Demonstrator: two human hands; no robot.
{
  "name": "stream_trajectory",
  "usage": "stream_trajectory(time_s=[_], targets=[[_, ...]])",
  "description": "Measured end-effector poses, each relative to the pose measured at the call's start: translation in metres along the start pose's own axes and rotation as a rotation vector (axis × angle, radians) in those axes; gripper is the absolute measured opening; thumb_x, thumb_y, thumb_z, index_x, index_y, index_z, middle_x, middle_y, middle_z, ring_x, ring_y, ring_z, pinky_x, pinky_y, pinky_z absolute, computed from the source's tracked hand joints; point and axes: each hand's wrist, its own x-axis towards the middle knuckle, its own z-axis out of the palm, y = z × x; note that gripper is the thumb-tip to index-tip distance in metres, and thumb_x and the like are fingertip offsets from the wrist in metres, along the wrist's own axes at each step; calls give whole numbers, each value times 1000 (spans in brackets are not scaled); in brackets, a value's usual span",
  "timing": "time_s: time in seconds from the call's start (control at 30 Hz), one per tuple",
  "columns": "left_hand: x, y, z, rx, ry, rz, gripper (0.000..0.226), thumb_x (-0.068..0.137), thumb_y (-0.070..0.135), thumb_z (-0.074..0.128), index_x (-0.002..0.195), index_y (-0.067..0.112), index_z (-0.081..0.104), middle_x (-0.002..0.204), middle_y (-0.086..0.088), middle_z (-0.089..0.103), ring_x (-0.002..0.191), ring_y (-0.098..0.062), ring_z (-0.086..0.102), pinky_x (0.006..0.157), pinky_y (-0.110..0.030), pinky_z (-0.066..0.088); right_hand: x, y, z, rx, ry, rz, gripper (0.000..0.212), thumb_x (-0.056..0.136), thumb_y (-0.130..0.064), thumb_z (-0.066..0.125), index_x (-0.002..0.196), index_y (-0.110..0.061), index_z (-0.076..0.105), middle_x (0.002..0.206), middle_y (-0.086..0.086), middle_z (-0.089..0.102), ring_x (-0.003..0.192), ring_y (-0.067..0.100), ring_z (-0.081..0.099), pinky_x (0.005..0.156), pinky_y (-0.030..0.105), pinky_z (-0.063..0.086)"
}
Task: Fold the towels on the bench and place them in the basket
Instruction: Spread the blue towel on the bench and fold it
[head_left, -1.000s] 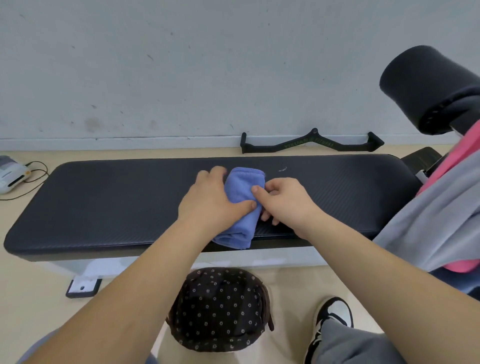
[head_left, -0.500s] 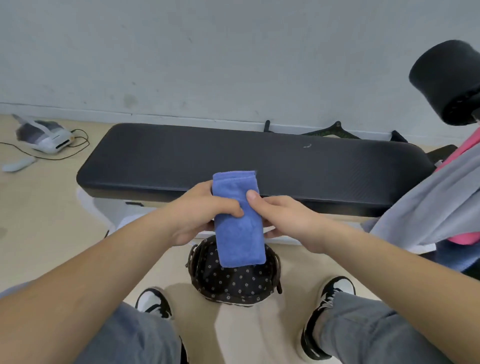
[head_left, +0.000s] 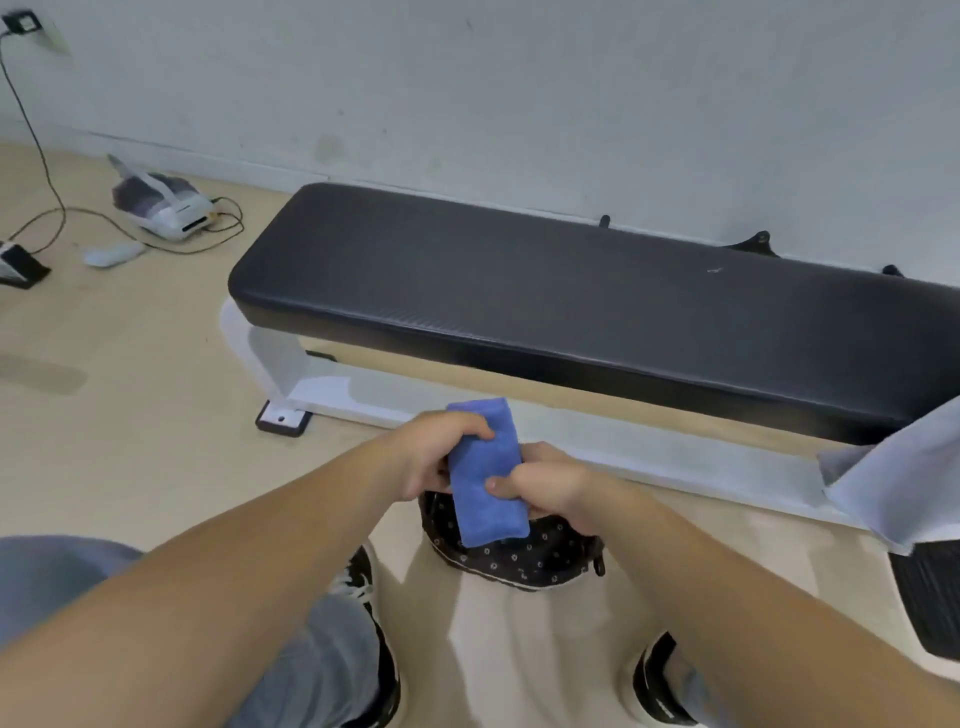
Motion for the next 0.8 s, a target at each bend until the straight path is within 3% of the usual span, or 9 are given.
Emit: stream_trajectory(time_s=[0.13, 0.23, 0.3, 0.37, 0.43, 0.5, 0.57, 0.63, 0.8], targets=[[41, -42, -2, -57, 98, -129, 52, 67, 18, 68, 119, 11, 66, 113, -19, 74, 96, -33, 73, 83, -42, 61, 36, 57, 14, 136, -104, 191, 26, 82, -25, 77, 103, -10, 73, 102, 11, 79, 104, 24, 74, 99, 36, 56], [69, -54, 2, -48, 124, -165, 52, 66, 17, 67, 116, 6, 68, 110, -21, 75, 91, -32, 74, 86, -43, 60, 58, 80, 16, 158, -129, 245, 11, 81, -17, 76, 83, -15, 65, 81, 11, 62, 85, 20, 67, 86, 31, 50], [90, -56, 2, -45, 153, -149, 42, 71, 17, 67, 112, 6, 71, 109, -21, 75, 95, -30, 73, 93, -45, 61, 75, 86, 18, 244, -92, 226, 13, 82, -17, 72, 94, -12, 69, 87, 5, 67, 86, 17, 65, 92, 34, 51], [112, -57, 1, -48, 171, -126, 37, 74, 16, 66, 110, 9, 72, 109, -21, 75, 93, -28, 72, 94, -47, 59, 94, 92, 23, 330, -103, 224, 30, 85, -20, 71, 115, -14, 70, 105, 2, 78, 105, 20, 72, 105, 40, 51], [130, -61, 0, -15, 162, -129, 38, 74, 16, 67, 111, 11, 72, 108, -19, 76, 96, -28, 73, 95, -48, 60, 112, 99, 29, 336, -86, 247, 42, 80, -16, 72, 121, -11, 69, 115, 10, 77, 115, 30, 70, 107, 48, 51], [144, -73, 0, 93, 167, -103, 31, 78, 14, 69, 109, 12, 69, 106, -12, 76, 97, -25, 71, 94, -41, 60, 133, 108, 36, 286, -4, 283, 46, 72, -12, 66, 117, -7, 70, 116, 19, 74, 113, 38, 69, 102, 52, 55], [154, -89, 1, 321, 212, -8, 24, 82, 14, 68, 106, 17, 66, 104, -4, 73, 95, -21, 69, 84, -32, 58, 153, 117, 42, 226, 81, 337, 43, 78, -6, 57, 120, -8, 66, 113, 19, 71, 101, 35, 70, 92, 43, 60], [157, -101, 0, 610, 317, 84, 20, 81, 17, 65, 100, 22, 62, 102, -2, 71, 93, -24, 66, 74, -30, 51, 169, 121, 49, 267, 125, 387, 43, 85, -3, 53, 127, -6, 61, 109, 17, 65, 91, 30, 62, 74, 34, 55], [160, -102, 3, 958, 376, 189, 35, 87, 8, 54, 121, 14, 60, 118, -7, 64, 107, -31, 62, 85, -37, 51, 190, 130, 61, 436, 138, 508, 24, 99, 4, 48, 121, -6, 52, 117, 17, 62, 85, 31, 65, 55, 33, 61]])
